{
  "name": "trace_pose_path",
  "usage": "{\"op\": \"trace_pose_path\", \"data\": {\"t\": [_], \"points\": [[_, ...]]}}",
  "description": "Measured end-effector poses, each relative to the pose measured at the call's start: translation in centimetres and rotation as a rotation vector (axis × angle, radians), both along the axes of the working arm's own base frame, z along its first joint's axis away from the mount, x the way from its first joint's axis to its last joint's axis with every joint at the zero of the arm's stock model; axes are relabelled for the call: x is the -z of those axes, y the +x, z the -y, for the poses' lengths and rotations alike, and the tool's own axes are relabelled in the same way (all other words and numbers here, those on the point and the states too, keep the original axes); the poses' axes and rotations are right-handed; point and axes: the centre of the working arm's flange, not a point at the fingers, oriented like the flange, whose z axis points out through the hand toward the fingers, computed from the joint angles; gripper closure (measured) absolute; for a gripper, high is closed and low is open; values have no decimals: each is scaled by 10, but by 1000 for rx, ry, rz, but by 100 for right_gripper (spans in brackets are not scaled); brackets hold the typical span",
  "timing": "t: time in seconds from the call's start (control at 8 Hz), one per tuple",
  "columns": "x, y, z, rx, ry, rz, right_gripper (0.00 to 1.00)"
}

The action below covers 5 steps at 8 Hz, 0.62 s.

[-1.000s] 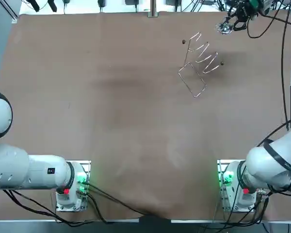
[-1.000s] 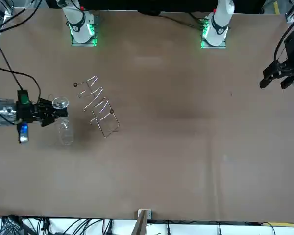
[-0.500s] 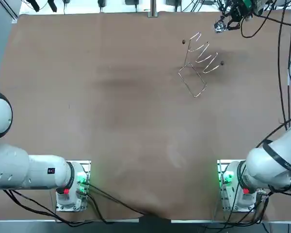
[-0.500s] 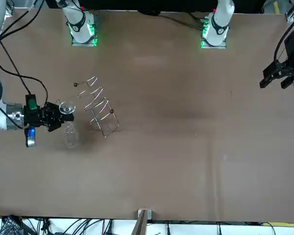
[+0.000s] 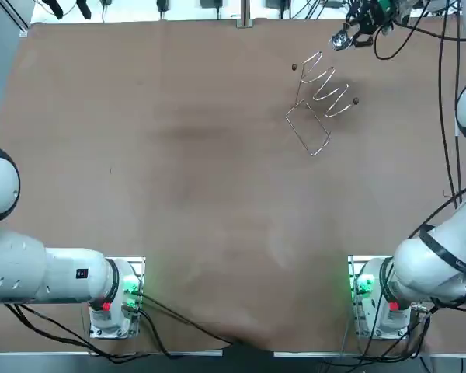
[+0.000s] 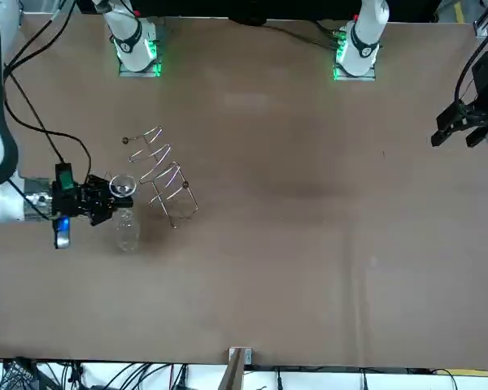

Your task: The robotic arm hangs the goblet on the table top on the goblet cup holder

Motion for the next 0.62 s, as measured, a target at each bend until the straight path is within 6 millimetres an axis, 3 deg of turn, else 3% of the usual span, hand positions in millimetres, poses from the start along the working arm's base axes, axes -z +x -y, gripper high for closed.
{"op": "trace_pose_path", "data": {"t": [0.62], "points": [[3,0,-17,22,43,-42,90]]}}
